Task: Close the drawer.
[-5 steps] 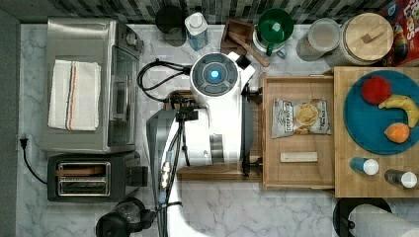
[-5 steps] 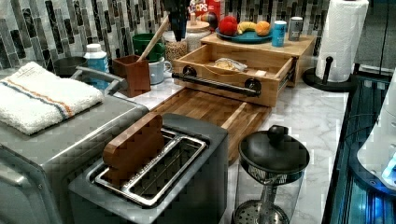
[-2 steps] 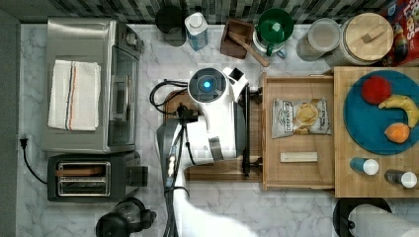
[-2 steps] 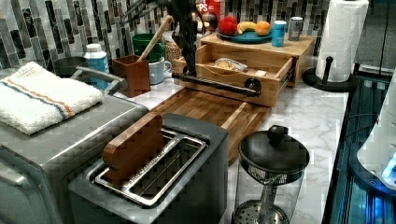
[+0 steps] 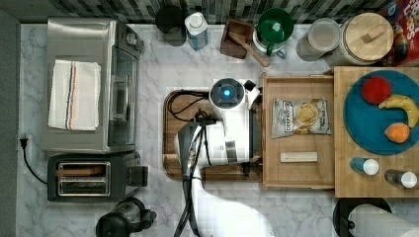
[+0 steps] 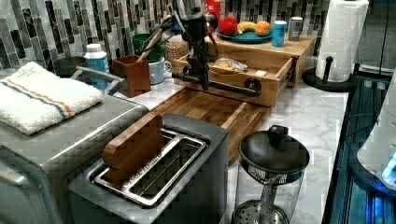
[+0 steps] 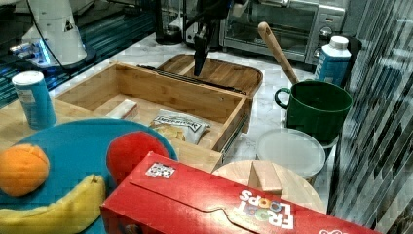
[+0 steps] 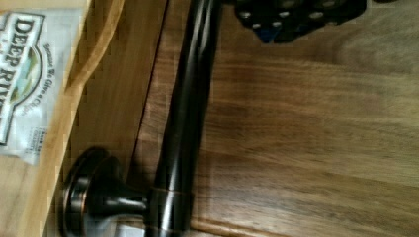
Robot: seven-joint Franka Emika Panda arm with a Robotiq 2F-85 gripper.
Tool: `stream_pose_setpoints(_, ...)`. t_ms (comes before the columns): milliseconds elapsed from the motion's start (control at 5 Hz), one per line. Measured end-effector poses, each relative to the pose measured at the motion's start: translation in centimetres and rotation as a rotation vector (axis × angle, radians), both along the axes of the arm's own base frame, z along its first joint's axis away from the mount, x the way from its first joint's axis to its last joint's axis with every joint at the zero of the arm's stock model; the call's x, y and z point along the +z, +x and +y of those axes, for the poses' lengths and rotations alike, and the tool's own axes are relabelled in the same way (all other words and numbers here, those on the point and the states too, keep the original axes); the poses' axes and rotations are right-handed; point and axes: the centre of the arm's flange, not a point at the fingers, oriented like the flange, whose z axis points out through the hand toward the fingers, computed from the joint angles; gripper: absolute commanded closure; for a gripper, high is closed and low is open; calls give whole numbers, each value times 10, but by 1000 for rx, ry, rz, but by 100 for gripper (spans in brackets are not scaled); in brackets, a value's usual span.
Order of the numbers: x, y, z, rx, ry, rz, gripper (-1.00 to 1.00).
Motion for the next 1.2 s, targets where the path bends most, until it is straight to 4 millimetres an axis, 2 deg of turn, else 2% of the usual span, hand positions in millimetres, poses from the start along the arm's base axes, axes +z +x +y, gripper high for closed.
stream_pose_setpoints(200,-17,-9,-8,-5,3,18,100)
stream_pose_setpoints(400,-25,-7,-6,-6,17,1,100)
stream_pose_setpoints(800,-27,-4,-9,9,23,-12,100)
stream_pose_setpoints(1200,-28,-1,-36,122,13,6,100)
